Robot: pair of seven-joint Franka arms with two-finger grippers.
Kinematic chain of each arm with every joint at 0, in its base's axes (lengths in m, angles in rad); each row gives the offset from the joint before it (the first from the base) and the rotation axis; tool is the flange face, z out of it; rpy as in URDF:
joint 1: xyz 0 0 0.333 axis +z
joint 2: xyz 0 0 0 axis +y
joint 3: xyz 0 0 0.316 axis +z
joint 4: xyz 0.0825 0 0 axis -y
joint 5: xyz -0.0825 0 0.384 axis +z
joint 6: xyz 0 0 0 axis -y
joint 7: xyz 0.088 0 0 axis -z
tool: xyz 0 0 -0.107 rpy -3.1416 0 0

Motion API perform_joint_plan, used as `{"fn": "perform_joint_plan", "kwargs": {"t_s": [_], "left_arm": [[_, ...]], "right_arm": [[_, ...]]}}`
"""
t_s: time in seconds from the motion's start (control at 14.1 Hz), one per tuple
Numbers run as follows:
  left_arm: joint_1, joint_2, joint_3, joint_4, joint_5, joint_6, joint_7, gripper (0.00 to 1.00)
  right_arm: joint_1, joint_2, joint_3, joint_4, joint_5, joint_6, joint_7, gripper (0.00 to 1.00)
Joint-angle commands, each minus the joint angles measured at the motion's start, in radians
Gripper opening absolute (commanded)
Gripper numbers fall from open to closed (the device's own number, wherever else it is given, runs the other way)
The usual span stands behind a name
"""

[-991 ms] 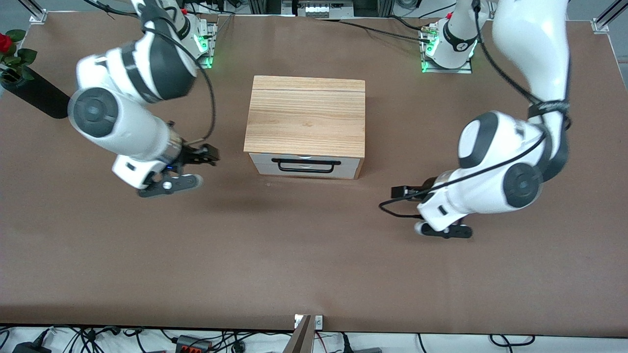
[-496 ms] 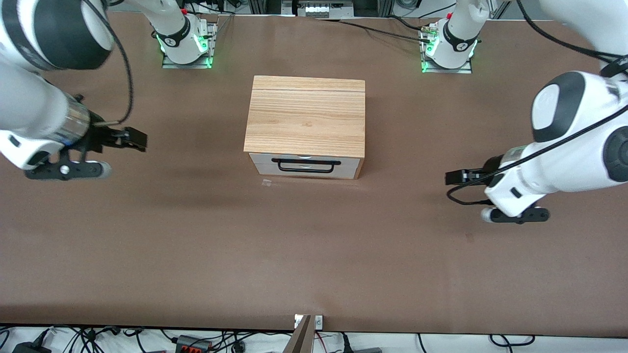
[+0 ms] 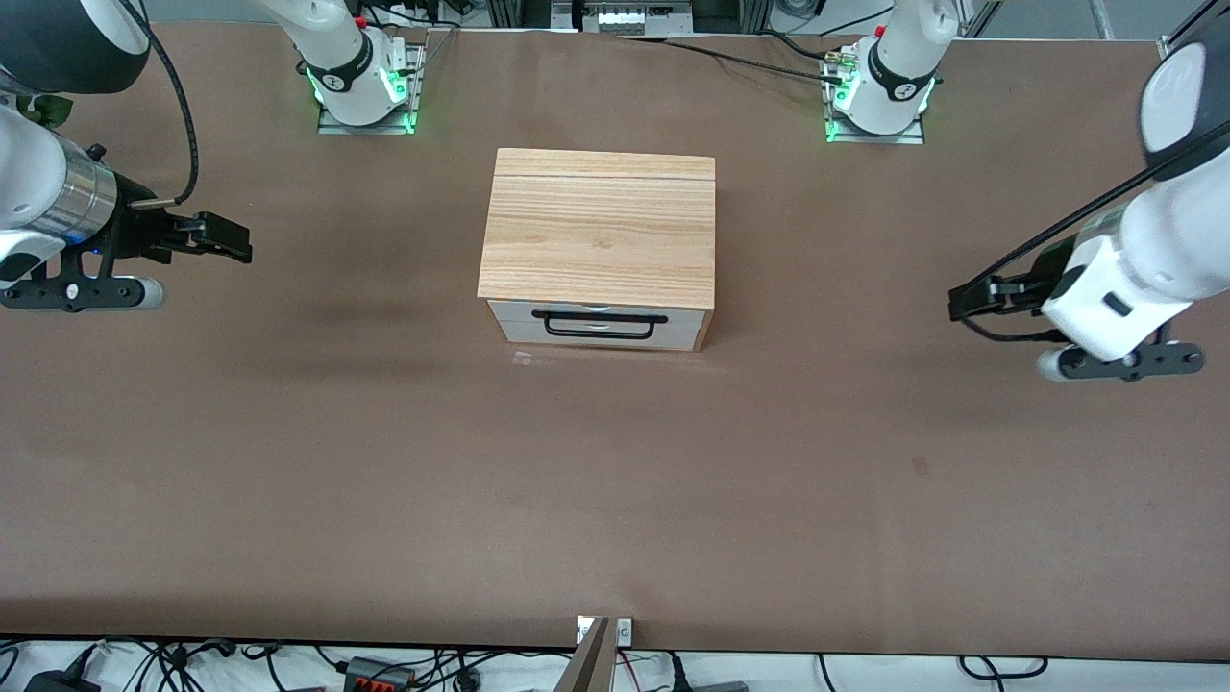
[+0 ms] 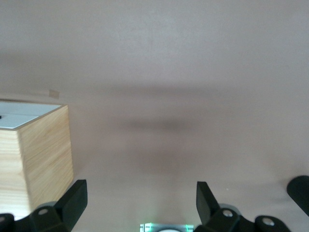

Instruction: Close drawer with both arms simultaneously

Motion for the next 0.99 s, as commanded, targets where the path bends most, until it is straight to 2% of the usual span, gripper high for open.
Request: {"fn": "perform_joint_plan", "kwargs": {"t_s": [0.0,0.07,0.28,0.57,0.78,0.92], "left_arm": [[0.013,-0.012,-0.008,-0.021,0.079,-0.003,-0.003,1.0],[0.001,-0.007,-0.014,-0.032,0.135,0.006,-0.015,1.0],[-0.029,-0.012,-0.035,-0.023,0.15,0.007,-0.017,1.0],[-0.029,-0.012,-0.034,-0.018,0.148,0.009,-0.012,1.0],[-0.045,-0.009,-0.048,-0.016,0.217,0.0,-0.006,1.0],[-0.027,-0.045,-0.046,-0.033,0.191,-0.008,-0.001,1.0]], "right_arm": [[-0.153,-0.145,0.132,-0.203,-0.016,0.111,-0.002,1.0],[-0.172,-0.15,0.137,-0.198,-0.015,0.108,-0.007,1.0],[-0.207,-0.185,0.137,-0.183,-0.004,0.081,-0.011,1.0],[-0.166,-0.157,0.133,-0.137,-0.033,0.053,0.015,1.0],[-0.142,-0.157,0.114,-0.136,-0.033,0.053,0.016,1.0],[-0.145,-0.141,0.113,-0.126,-0.035,0.058,-0.005,1.0]]}}
